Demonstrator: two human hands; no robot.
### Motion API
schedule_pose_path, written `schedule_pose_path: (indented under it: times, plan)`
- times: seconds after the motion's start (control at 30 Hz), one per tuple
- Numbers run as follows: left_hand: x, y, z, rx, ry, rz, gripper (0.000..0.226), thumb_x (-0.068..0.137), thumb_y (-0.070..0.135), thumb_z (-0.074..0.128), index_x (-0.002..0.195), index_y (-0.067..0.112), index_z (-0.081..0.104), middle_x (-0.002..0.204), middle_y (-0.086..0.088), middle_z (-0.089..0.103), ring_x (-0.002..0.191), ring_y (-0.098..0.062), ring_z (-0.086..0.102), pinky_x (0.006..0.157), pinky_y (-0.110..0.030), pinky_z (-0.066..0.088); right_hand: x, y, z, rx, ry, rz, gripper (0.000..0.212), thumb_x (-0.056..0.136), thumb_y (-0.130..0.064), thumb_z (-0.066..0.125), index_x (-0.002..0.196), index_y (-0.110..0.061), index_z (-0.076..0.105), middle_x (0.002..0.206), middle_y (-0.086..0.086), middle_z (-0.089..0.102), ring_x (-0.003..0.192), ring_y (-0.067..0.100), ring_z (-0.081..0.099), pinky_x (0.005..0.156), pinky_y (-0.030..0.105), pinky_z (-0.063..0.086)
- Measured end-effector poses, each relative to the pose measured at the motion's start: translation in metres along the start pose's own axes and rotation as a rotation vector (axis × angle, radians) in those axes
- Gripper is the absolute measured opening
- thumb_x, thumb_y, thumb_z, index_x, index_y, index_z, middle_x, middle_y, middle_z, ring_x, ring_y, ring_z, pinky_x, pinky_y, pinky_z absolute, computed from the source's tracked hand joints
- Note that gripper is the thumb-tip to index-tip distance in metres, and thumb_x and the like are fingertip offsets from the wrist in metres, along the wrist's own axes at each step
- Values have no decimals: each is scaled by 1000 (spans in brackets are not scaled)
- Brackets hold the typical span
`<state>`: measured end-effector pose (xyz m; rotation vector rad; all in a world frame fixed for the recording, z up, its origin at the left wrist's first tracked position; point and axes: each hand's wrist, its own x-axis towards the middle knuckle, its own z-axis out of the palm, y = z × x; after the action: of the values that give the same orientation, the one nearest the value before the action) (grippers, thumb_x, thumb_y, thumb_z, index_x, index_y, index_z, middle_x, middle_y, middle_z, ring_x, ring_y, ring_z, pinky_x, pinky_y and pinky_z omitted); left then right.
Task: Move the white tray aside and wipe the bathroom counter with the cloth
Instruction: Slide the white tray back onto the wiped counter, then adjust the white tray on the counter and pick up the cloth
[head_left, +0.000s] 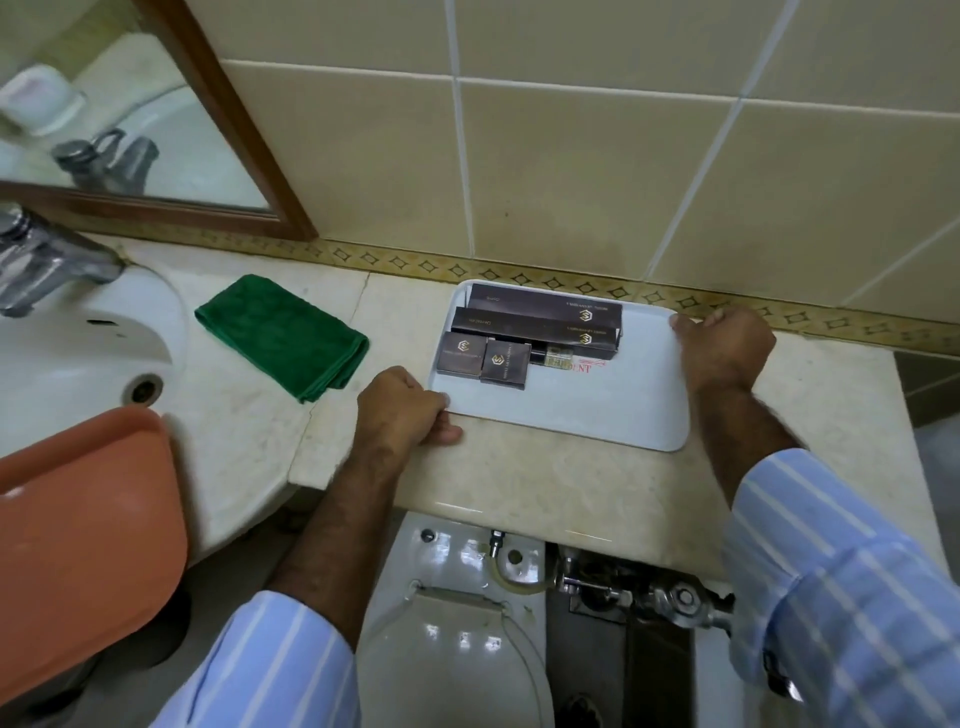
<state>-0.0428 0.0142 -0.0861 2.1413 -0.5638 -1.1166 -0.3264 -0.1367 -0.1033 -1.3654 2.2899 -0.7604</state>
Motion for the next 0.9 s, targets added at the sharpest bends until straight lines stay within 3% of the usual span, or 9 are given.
schedule_pose_path:
  times: [0.1, 0.17, 0.27, 0.37, 0.47, 0.6, 0.7, 0.8, 0.9]
  plan:
    - [5, 15, -36, 534, 100, 218, 49, 92, 55, 65, 71, 10, 69, 61, -6, 74, 56, -25, 75, 69, -33, 63, -30, -19, -8, -133, 47, -175, 28, 92, -15, 61, 106, 8, 68, 121, 29, 62, 116, 43, 57, 100, 43, 46]
    - [21, 21, -77, 631, 292, 322, 58, 94, 66, 52, 77, 14, 73, 69, -4, 73, 65, -24, 71, 74, -34, 59, -67, -44, -7, -50, 48, -359, 20, 90, -11, 55, 98, 6, 63, 114, 27, 58, 105, 41, 56, 90, 43, 43]
    - [56, 24, -142, 578, 505, 397, 46, 99, 54, 52, 109, 14, 72, 101, -11, 74, 93, -32, 70, 86, -41, 56, -128, -97, 13, 97, -133, -655, 7, 90, -10, 56, 91, -4, 59, 96, 18, 60, 86, 33, 54, 71, 36, 33]
    - [102, 22, -185, 692, 505, 376, 46, 103, 33, 54, 134, -1, 57, 132, -27, 62, 125, -44, 57, 105, -47, 46, -182, -155, 53, 85, -508, -838, 19, 93, -16, 62, 110, -10, 67, 102, 8, 67, 97, 27, 62, 81, 30, 41]
    - [128, 16, -203, 866, 364, 296, 43, 105, 25, 51, 133, -8, 51, 137, -33, 55, 130, -47, 51, 106, -49, 43, -223, -186, 102, -144, -720, -824, 36, 99, -17, 58, 132, -4, 60, 131, 20, 63, 122, 35, 58, 101, 36, 44]
    - [140, 11, -209, 927, 273, 321, 44, 99, 28, 64, 125, -7, 59, 130, -29, 63, 124, -45, 58, 101, -45, 48, -239, -198, 139, -303, -617, -719, 35, 103, -24, 53, 128, 0, 59, 138, 24, 51, 122, 41, 54, 103, 40, 44]
    - [148, 8, -218, 781, 251, 284, 47, 92, 33, 72, 119, -5, 66, 126, -26, 67, 121, -42, 61, 95, -41, 51, -244, -197, 150, -308, -506, -624, 39, 102, -30, 57, 132, -5, 59, 140, 21, 48, 126, 40, 50, 105, 43, 44]
    - [140, 3, -229, 570, 226, 298, 27, 83, 29, 75, 90, 5, 66, 99, -17, 67, 108, -38, 67, 78, -38, 55, -265, -197, 144, -237, -428, -616, 35, 100, -23, 56, 130, -5, 58, 135, 18, 53, 124, 37, 50, 101, 44, 45]
    - [116, 0, -247, 233, 212, 332, 27, 79, 15, 77, 100, 14, 60, 103, -10, 68, 100, -31, 71, 80, -44, 64, -288, -206, 117, -8, -486, -538, 25, 96, -18, 58, 116, -4, 61, 117, 15, 65, 109, 32, 60, 82, 34, 47]
